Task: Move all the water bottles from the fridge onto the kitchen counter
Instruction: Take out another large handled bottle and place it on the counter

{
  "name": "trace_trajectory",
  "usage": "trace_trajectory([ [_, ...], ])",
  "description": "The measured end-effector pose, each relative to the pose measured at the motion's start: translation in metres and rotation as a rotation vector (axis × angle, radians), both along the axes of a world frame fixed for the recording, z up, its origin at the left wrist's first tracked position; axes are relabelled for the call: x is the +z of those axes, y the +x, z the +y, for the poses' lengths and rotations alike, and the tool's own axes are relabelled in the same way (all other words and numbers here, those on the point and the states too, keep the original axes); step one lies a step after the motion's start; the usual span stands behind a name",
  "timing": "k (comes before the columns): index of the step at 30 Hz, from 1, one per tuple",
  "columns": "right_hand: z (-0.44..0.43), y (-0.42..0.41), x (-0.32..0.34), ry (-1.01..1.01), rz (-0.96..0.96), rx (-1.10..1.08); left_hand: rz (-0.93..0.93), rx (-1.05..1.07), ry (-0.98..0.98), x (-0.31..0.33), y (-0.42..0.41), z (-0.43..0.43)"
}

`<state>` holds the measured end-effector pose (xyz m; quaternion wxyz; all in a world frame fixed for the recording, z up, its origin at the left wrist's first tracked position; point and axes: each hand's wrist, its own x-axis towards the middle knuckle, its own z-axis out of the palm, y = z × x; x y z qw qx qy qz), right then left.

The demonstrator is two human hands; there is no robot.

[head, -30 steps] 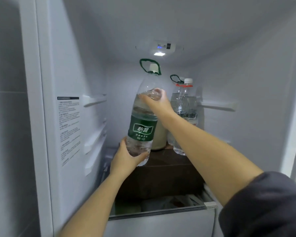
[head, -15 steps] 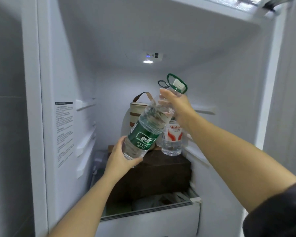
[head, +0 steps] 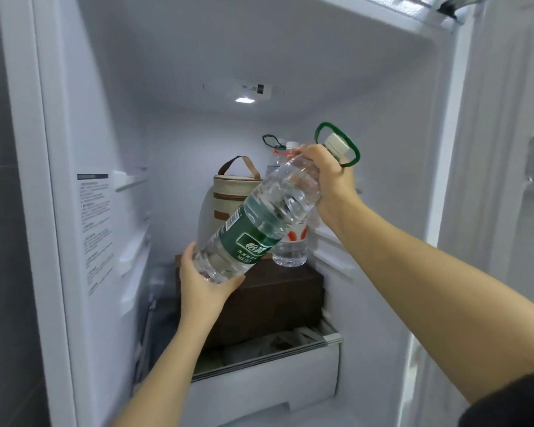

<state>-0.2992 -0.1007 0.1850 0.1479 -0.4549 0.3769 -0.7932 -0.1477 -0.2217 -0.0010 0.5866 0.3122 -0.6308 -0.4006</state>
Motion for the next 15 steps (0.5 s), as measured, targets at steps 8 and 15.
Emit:
trace_trajectory([
  [8,0.067,0.021,-0.007,-0.122,0.020,-0.051,0.827,-0.745,0.675,0.009,-0.006,0.037],
  [15,0.138,0.024,-0.007,-0.074,0.154,-0.121,0.761,-0.849,0.584,0.016,-0.002,0.088],
])
